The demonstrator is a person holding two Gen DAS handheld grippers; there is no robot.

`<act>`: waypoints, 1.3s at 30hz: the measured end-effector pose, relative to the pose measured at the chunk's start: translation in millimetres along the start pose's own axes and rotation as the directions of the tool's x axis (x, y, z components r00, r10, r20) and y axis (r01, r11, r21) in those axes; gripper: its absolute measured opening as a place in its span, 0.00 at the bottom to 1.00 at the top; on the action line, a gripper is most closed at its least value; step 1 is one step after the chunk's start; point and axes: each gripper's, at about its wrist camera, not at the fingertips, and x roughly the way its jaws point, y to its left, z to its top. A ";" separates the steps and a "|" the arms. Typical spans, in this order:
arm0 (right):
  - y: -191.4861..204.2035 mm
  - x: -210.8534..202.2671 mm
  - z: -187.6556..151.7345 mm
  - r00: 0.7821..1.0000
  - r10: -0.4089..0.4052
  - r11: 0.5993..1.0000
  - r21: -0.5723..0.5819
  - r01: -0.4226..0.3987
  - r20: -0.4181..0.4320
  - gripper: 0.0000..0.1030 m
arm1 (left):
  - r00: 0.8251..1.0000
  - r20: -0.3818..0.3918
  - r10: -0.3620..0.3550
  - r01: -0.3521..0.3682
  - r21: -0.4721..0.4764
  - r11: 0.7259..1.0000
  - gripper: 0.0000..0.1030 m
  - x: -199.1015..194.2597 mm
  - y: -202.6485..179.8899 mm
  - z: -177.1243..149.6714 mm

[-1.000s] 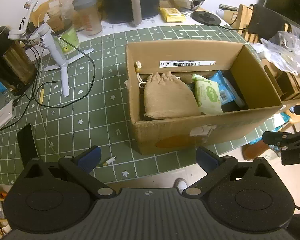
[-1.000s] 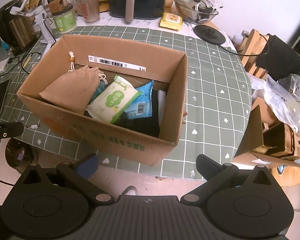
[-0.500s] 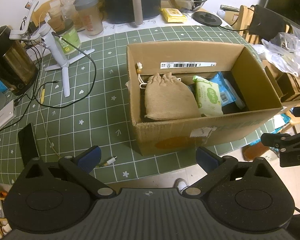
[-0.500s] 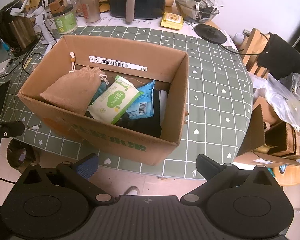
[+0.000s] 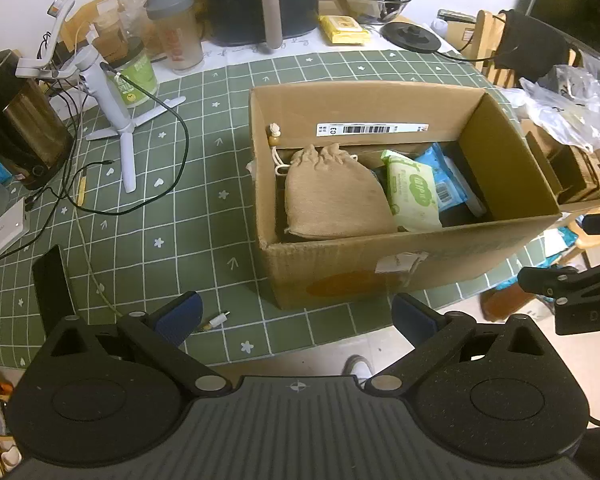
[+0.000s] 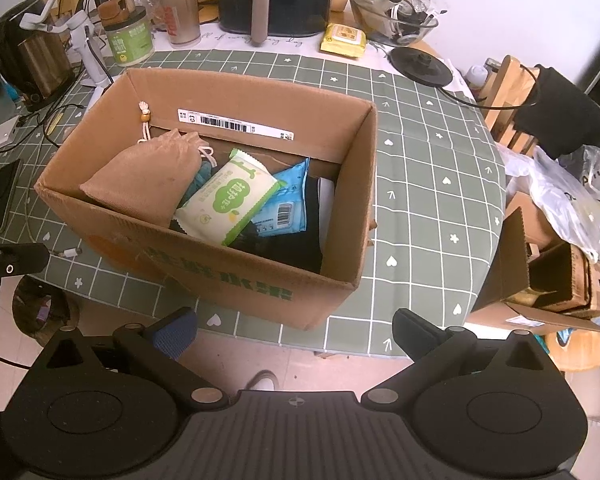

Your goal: Organize soft objects

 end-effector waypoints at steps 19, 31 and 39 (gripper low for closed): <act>0.6 -1.6 -2.2 1.000 0.003 1.000 0.000 -0.003 0.000 1.00 | 1.000 0.006 -0.007 0.007 0.001 1.000 1.00 -3.2 -4.0 -1.5; 1.2 -2.6 -3.1 1.000 0.002 1.000 -0.006 -0.002 -0.001 1.00 | 1.000 0.006 -0.009 0.009 0.002 1.000 1.00 -3.3 -3.7 -1.5; 1.1 -1.9 -3.0 1.000 0.003 1.000 -0.006 -0.003 -0.001 1.00 | 1.000 0.005 -0.015 0.015 0.004 1.000 1.00 -3.2 -4.1 -1.8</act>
